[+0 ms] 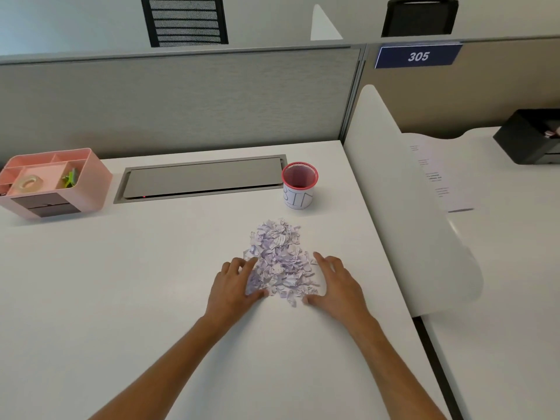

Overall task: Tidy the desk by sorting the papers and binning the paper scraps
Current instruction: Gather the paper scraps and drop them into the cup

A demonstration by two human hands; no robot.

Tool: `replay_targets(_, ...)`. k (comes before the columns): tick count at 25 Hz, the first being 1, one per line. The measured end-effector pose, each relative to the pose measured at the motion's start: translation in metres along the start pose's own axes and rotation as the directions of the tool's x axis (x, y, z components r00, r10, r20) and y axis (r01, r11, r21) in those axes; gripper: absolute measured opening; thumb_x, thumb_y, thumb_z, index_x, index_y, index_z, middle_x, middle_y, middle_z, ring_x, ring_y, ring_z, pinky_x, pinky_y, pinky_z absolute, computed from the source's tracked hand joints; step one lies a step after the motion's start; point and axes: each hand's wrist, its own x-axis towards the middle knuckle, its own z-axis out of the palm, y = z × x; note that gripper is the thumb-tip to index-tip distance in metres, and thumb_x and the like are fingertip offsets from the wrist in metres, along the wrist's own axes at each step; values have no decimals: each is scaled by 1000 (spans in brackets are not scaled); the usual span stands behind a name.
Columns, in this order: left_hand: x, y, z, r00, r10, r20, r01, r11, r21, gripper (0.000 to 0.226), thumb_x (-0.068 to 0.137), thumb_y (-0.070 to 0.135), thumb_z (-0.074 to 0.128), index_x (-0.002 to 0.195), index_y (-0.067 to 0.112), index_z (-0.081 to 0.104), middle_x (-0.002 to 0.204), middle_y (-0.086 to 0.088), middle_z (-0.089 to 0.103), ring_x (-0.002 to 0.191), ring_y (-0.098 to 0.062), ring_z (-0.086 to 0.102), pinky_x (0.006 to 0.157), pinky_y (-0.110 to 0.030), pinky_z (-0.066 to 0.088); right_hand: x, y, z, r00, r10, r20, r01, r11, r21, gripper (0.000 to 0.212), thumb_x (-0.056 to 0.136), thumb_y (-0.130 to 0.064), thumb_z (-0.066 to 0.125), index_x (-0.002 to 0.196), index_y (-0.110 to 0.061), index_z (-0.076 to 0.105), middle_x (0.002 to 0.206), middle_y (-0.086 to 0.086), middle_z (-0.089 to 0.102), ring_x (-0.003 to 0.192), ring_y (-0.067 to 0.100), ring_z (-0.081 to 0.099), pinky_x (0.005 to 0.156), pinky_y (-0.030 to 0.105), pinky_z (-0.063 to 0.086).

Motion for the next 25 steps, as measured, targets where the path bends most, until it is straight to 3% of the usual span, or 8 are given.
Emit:
replay_targets(3,7,18,-1,998,12,62,-9,998,-57,60,83,38,72,136,17,52,116,-4,57,106,-25,55,81,-34,50,10,-30,13,995,-93,-42,92,995,-40,83,80,-44,71,150,-35,27,151,1,32,124,24,49,92,35,49)
replay_targets(5,12,28,-1,997,19,71,-11,994,-111,53,86,27,70,135,17,53,118,-4,58,106,-24,58,81,-32,50,13,-47,20,982,-160,-99,155,986,-58,61,87,-29,65,144,-29,41,149,4,39,121,26,54,91,36,51)
replay_targets(8,19,39,-2,998,24,54,-14,983,-182,39,87,14,67,125,17,63,113,-6,62,97,-25,62,78,-33,51,17,-60,22,962,-228,-152,221,973,-61,35,91,-21,58,125,-19,61,121,6,60,96,27,66,76,35,55)
replay_targets(12,26,41,-3,1000,-25,8,26,968,-249,21,83,5,68,101,12,75,102,-5,66,88,-26,64,73,-29,48,22,-59,16,940,-267,-212,269,963,-21,16,79,-14,71,94,-9,71,88,10,66,69,31,67,60,29,50)
replay_targets(18,33,39,-14,988,-131,-87,85,911,-403,15,77,1,76,90,8,77,96,-4,69,82,-24,66,72,-29,52,30,-46,-4,962,-84,-259,140,969,206,15,84,-6,61,87,-12,75,89,7,72,81,27,66,71,30,46)
replay_targets(23,51,37,-30,983,-124,-135,59,912,-407,18,77,1,76,93,9,77,98,-4,70,80,-19,63,73,-25,52,73,-54,-63,904,13,-428,181,894,410,11,82,-7,68,88,-11,77,85,6,76,75,22,70,76,33,56)
replay_targets(25,58,38,-33,983,-120,-136,55,912,-407,19,78,1,75,96,8,77,99,-5,70,80,-19,63,73,-26,53,99,-59,-85,882,27,-471,188,895,404,14,82,-7,67,89,-12,77,87,5,77,78,21,70,78,33,55)
